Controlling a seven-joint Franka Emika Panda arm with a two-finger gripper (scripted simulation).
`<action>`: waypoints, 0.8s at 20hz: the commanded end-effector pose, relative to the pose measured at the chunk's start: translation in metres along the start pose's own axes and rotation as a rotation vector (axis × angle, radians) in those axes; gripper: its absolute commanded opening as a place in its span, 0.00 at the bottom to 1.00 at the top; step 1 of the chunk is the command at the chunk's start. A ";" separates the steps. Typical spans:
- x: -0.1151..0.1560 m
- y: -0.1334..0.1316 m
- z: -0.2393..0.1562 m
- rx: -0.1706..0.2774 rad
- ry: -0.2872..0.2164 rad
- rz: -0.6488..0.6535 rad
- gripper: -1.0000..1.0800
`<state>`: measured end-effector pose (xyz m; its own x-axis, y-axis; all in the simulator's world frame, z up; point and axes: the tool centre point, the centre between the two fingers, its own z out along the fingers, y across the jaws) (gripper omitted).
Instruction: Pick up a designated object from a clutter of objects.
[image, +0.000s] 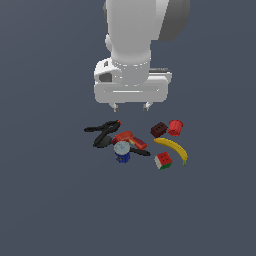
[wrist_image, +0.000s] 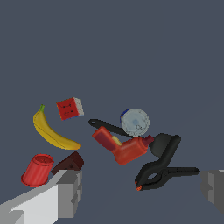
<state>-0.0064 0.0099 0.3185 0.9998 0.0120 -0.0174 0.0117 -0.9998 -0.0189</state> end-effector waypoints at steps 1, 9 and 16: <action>0.000 0.000 0.000 0.000 0.000 0.000 0.96; -0.006 0.030 0.001 -0.021 -0.019 0.020 0.96; -0.006 0.027 0.004 -0.020 -0.018 0.027 0.96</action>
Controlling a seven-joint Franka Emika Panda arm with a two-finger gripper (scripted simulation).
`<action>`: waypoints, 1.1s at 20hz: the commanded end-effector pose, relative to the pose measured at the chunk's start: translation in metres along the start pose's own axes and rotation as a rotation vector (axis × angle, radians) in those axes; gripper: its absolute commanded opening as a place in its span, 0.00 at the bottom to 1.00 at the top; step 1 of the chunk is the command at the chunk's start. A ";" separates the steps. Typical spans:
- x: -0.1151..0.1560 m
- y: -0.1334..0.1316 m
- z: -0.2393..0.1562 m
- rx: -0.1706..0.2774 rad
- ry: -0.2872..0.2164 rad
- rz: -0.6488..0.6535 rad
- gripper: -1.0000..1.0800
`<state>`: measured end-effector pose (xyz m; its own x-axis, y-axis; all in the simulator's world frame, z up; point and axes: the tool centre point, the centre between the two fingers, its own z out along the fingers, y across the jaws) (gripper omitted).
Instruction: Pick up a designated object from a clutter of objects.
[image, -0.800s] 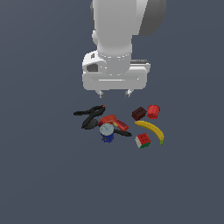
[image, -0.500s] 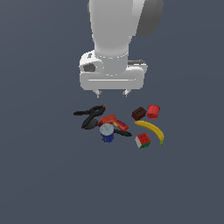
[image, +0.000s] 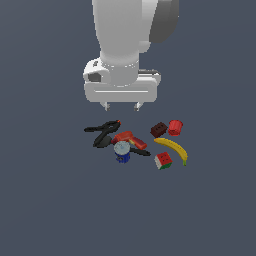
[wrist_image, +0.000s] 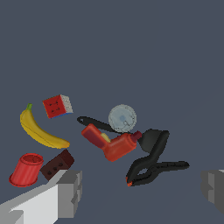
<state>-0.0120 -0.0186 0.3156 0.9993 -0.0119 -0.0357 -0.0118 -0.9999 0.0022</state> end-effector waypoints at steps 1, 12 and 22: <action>0.000 -0.003 0.003 0.001 0.000 0.008 0.96; -0.002 -0.037 0.038 0.014 0.002 0.117 0.96; -0.015 -0.086 0.092 0.028 0.002 0.294 0.96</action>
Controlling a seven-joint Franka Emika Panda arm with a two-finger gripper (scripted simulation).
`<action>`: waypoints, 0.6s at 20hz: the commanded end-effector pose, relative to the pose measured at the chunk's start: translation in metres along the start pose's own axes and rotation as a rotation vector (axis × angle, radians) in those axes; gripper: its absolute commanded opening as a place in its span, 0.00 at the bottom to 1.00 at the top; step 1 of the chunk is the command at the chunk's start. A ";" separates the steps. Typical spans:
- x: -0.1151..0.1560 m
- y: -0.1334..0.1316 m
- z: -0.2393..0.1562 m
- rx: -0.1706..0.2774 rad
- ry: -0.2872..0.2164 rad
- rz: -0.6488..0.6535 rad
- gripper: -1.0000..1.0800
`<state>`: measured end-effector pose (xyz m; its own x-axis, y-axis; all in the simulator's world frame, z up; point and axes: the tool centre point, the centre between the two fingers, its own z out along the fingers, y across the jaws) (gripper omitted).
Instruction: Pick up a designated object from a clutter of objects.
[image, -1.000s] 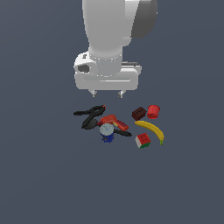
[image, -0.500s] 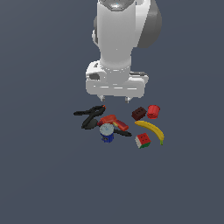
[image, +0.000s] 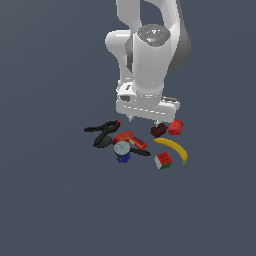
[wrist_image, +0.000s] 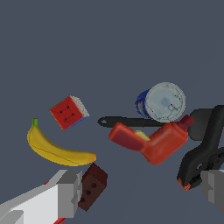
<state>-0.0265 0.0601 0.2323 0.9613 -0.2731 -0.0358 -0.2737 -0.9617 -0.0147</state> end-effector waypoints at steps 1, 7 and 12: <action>-0.008 -0.010 0.014 0.003 0.000 0.047 0.96; -0.028 -0.032 0.046 0.006 0.001 0.159 0.96; -0.048 -0.046 0.071 0.007 0.003 0.254 0.96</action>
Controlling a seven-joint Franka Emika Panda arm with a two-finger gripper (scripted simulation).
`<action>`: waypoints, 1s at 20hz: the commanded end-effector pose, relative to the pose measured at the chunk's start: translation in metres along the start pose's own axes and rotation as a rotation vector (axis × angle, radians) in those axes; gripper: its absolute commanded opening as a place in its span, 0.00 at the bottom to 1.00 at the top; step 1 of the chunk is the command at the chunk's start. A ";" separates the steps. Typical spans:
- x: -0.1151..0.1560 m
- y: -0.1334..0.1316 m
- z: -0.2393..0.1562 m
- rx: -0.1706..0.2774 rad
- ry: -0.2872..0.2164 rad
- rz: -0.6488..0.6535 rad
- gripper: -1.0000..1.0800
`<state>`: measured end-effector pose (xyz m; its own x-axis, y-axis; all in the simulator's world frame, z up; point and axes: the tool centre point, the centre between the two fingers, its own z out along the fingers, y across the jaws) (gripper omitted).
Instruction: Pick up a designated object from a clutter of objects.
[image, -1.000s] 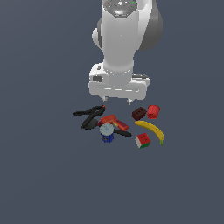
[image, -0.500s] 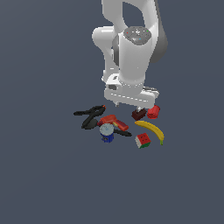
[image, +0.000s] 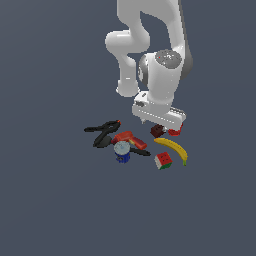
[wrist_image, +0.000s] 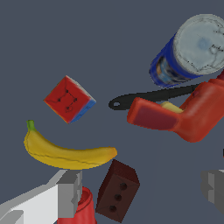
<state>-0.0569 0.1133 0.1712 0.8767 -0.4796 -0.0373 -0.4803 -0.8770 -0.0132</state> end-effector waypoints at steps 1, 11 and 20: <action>-0.011 -0.004 0.012 0.000 0.002 0.049 0.96; -0.057 -0.014 0.058 -0.002 0.014 0.240 0.96; -0.089 -0.013 0.087 -0.004 0.030 0.376 0.96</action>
<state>-0.1266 0.1679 0.0915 0.6551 -0.7554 -0.0119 -0.7555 -0.6552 0.0006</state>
